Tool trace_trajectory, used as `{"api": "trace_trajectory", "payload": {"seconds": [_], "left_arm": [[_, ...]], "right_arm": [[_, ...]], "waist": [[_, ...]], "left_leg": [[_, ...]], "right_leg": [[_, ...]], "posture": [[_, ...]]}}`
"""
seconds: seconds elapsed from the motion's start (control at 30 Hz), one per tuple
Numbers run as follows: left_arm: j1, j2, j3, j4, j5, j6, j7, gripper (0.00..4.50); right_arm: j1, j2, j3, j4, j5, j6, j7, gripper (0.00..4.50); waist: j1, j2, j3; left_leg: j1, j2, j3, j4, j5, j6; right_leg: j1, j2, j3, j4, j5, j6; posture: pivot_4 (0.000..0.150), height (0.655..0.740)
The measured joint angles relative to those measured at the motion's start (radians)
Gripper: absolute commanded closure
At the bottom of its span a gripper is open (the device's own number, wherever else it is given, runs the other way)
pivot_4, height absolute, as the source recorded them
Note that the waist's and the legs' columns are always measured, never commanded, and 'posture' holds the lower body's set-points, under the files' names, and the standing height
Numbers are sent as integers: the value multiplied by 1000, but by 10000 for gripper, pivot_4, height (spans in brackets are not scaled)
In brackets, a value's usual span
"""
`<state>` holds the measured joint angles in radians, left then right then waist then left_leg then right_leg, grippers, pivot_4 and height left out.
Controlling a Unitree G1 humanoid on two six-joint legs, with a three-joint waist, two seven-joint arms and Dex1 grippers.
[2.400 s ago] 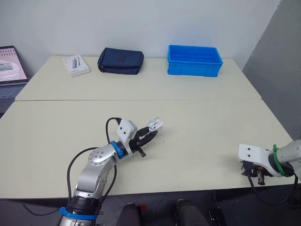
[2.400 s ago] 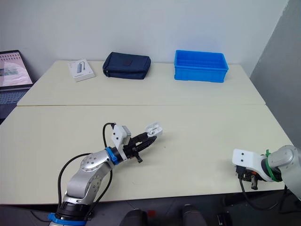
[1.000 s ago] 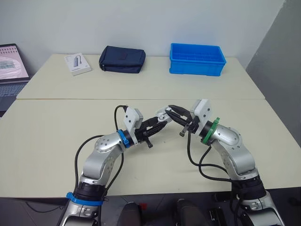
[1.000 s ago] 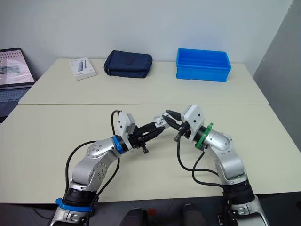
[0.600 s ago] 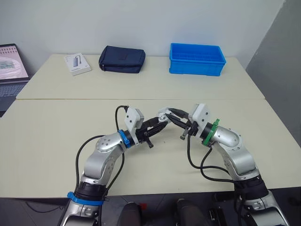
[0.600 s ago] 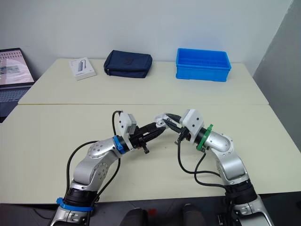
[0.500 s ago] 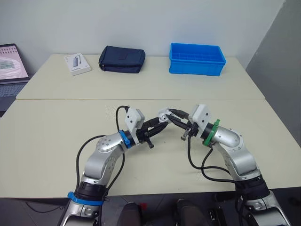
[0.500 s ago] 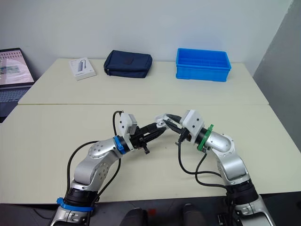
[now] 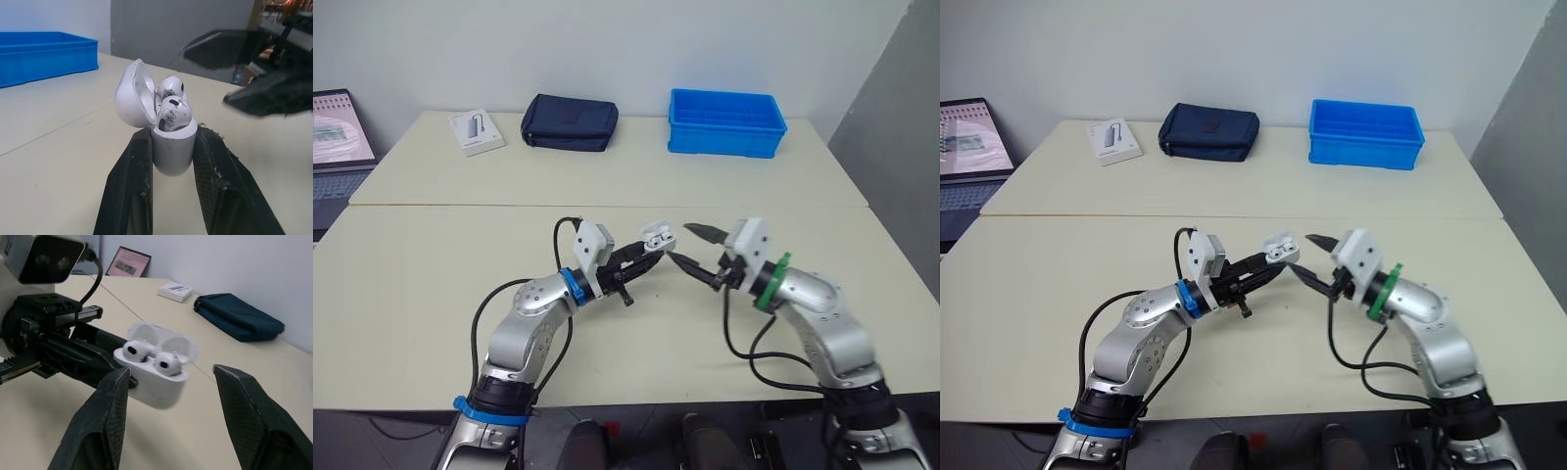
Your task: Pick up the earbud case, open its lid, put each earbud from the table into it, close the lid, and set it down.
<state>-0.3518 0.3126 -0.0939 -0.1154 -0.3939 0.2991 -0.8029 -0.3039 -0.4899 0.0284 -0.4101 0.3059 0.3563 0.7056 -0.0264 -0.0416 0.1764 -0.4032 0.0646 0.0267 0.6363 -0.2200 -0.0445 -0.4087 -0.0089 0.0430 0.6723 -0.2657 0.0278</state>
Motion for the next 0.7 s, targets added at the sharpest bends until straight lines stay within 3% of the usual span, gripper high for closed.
{"api": "trace_trajectory", "payload": {"seconds": [0.17,0.27,0.47,0.7], "left_arm": [[-32,35,-33,21,-28,8,-124,37227],[-61,49,-85,35,-41,23,-236,37227],[-124,54,-139,71,-44,27,-367,37227],[-137,52,-144,90,-44,28,-410,37227]], "right_arm": [[-3,-174,-140,-65,70,158,10,16996],[-57,-248,-146,-32,98,198,66,22456],[-200,-324,-37,119,89,197,220,44275],[-256,-343,79,178,90,204,368,45000]], "waist": [[-1,0,0],[-8,1,0],[-6,1,1],[-6,2,1]], "left_leg": [[1,0,0,-1,0,0],[2,0,0,-2,0,0],[1,0,0,-5,0,0],[-1,0,-1,-7,0,1]], "right_leg": [[0,0,0,0,0,-1],[0,1,1,0,-1,-1],[-1,2,1,0,-1,-2],[-2,2,0,-7,-1,-1]], "posture": [[1500,7357],[1500,7357],[1500,7357],[1500,7357]]}}
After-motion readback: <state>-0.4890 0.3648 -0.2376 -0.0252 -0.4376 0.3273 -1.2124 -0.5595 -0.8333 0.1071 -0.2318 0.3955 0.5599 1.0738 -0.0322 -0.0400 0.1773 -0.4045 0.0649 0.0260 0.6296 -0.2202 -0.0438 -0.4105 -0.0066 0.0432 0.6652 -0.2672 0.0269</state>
